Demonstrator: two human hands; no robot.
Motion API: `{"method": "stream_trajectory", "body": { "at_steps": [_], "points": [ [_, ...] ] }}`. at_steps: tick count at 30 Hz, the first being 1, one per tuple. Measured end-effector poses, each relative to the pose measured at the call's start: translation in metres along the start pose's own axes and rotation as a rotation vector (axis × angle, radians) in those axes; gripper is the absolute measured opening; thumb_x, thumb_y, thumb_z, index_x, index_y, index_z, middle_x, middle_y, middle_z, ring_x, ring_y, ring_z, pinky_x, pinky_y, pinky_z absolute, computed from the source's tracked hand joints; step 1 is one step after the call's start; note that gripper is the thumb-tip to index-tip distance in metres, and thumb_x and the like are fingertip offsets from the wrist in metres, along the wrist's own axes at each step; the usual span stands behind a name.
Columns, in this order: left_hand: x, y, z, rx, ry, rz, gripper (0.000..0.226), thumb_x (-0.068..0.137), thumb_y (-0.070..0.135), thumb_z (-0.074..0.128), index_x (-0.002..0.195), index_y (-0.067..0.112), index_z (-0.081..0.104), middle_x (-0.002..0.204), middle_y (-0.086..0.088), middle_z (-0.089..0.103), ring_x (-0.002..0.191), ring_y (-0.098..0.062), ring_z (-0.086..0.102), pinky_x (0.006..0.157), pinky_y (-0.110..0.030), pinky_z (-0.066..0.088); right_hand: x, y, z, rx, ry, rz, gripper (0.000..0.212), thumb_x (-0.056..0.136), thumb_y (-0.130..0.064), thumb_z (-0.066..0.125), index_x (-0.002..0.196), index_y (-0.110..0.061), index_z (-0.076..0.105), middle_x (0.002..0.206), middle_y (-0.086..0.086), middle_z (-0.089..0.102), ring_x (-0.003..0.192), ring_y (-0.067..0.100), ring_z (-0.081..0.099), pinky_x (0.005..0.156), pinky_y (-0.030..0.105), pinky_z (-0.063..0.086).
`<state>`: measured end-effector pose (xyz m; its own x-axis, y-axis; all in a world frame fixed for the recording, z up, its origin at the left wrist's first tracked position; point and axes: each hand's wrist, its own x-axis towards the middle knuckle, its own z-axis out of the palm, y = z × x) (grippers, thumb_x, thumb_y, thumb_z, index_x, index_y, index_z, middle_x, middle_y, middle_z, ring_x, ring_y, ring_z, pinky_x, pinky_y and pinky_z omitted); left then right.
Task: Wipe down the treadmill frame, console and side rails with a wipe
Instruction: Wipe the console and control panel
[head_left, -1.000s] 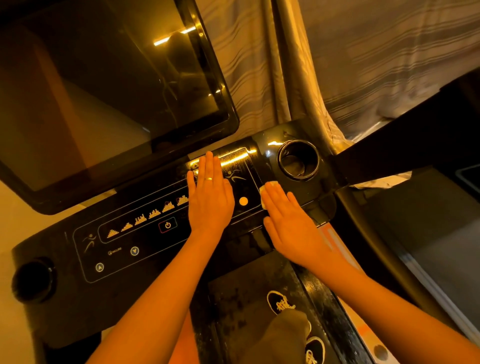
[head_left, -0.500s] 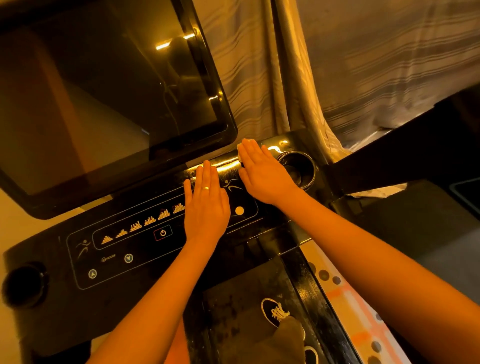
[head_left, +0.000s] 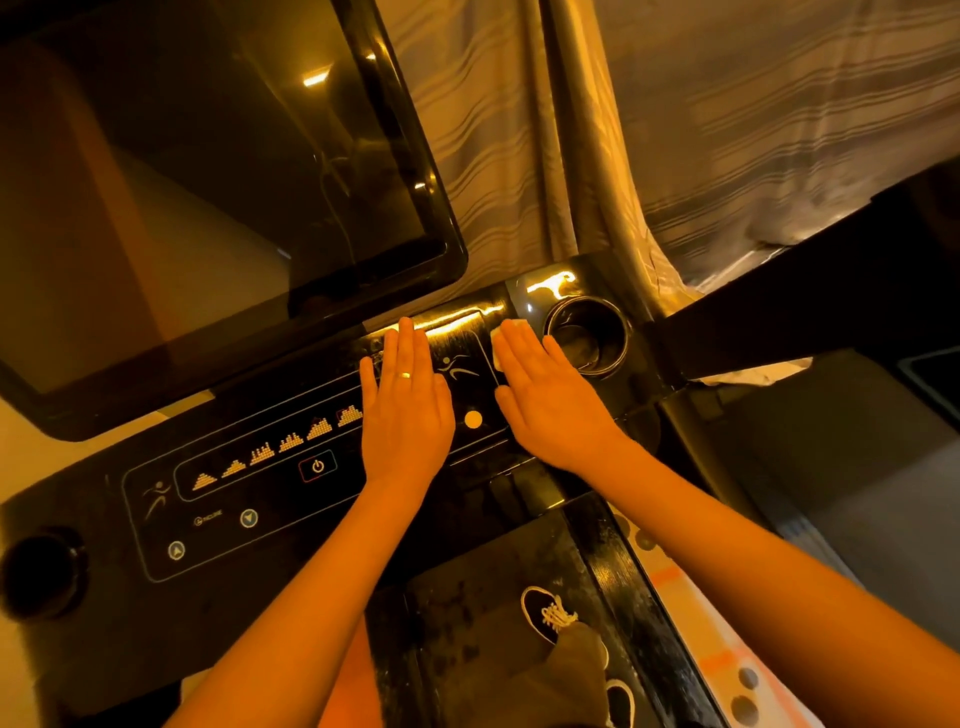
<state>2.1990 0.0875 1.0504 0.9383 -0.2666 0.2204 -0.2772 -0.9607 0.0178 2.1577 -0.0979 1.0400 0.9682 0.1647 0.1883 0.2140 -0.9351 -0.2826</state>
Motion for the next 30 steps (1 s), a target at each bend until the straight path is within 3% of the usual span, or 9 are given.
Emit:
{"method": "stream_trajectory", "body": {
  "at_steps": [5,8,12,20,24,30],
  "points": [
    [0.000,0.000,-0.001,-0.012,0.001,0.004,0.058,0.105,0.031,0.023,0.159,0.009,0.019,0.167,-0.011,0.012,0.154,-0.026,0.009,0.123,-0.047,0.004,-0.061,0.007,0.016,0.076,-0.039,-0.015,0.062,0.106,-0.037,0.020,0.160,-0.011,0.005,0.167,0.008,-0.002,0.154,0.021,-0.008,0.123,0.038,-0.001],
    [0.000,0.000,-0.001,-0.022,0.002,0.004,0.059,0.104,0.032,0.021,0.159,0.009,0.019,0.167,-0.011,0.011,0.155,-0.026,0.008,0.123,-0.047,0.004,-0.086,0.009,0.020,0.124,-0.083,-0.004,0.062,0.106,-0.036,0.023,0.160,-0.015,0.002,0.167,0.004,-0.006,0.154,0.017,-0.010,0.124,0.040,0.002],
    [0.000,0.000,-0.001,-0.014,0.008,0.006,0.059,0.104,0.032,0.020,0.159,0.009,0.019,0.167,-0.011,0.012,0.154,-0.026,0.008,0.122,-0.047,0.005,-0.075,0.009,0.016,0.079,-0.081,-0.013,0.062,0.106,-0.038,0.022,0.160,-0.012,0.004,0.167,0.008,-0.002,0.154,0.020,-0.008,0.124,0.040,0.002],
    [-0.001,0.000,0.000,0.005,0.016,0.012,0.058,0.105,0.031,0.022,0.159,0.009,0.020,0.167,-0.012,0.014,0.154,-0.025,0.010,0.123,-0.048,0.008,0.041,0.015,-0.018,-0.045,0.035,-0.030,0.061,0.104,-0.036,0.027,0.153,0.001,0.025,0.160,0.022,0.026,0.150,0.033,0.021,0.119,0.037,0.003],
    [0.000,-0.001,0.001,0.013,0.014,0.010,0.058,0.105,0.031,0.024,0.159,0.009,0.021,0.167,-0.012,0.015,0.154,-0.026,0.011,0.123,-0.049,0.009,0.061,0.019,-0.022,-0.046,0.053,-0.035,0.060,0.106,-0.033,0.033,0.154,0.000,0.022,0.161,0.021,0.023,0.151,0.034,0.017,0.120,0.038,0.002],
    [-0.001,-0.001,0.001,0.017,0.018,0.012,0.059,0.105,0.032,0.022,0.159,0.009,0.018,0.167,-0.012,0.014,0.154,-0.026,0.010,0.123,-0.048,0.007,-0.010,0.024,-0.003,-0.069,-0.001,-0.077,0.062,0.106,-0.037,0.024,0.158,-0.004,0.014,0.165,0.017,0.013,0.153,0.027,0.003,0.122,0.039,0.000]
  ]
}}
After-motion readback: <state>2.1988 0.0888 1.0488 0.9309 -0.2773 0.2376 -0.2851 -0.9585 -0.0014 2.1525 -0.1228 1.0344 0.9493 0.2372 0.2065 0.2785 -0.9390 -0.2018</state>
